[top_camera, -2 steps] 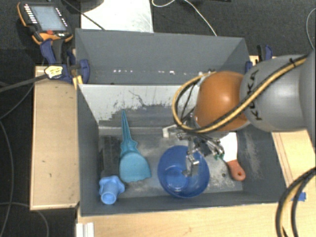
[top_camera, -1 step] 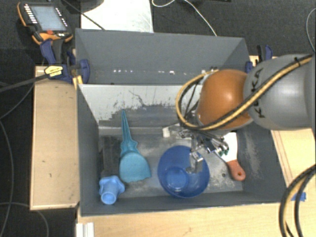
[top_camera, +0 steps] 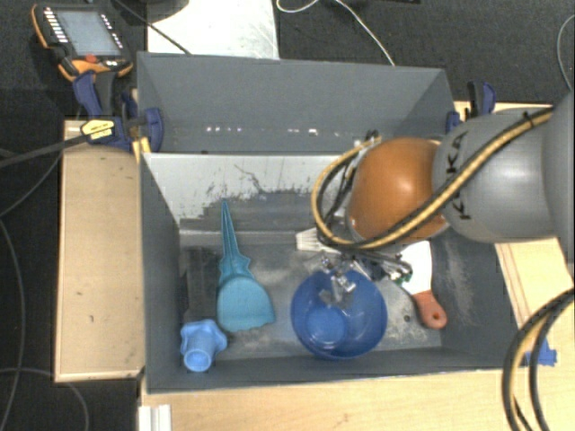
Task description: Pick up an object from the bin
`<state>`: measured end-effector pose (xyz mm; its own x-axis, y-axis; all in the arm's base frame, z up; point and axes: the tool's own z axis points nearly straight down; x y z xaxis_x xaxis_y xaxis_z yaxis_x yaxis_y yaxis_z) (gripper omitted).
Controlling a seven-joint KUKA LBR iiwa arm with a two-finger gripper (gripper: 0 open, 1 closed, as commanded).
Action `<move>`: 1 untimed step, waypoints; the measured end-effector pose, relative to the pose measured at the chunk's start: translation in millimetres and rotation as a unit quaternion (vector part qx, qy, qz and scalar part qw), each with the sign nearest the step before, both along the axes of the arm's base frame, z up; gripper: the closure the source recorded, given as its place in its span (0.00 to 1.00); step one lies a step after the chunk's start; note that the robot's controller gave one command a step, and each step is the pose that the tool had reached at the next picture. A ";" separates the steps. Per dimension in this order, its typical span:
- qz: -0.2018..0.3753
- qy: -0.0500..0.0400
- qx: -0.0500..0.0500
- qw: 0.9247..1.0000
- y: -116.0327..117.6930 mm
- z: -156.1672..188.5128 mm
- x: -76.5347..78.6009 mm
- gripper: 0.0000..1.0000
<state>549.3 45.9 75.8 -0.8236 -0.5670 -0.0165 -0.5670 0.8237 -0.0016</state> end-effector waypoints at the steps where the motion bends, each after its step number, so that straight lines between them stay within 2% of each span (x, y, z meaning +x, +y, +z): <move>1: -0.001 0.000 0.000 1.000 0.0 0.0 0.0 1.00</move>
Offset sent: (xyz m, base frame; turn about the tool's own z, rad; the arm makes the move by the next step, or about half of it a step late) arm -0.0031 0.0011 0.1049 -0.0106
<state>549.3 45.9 75.8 -0.8246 -0.5655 -0.0163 -0.5656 0.8247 -0.0014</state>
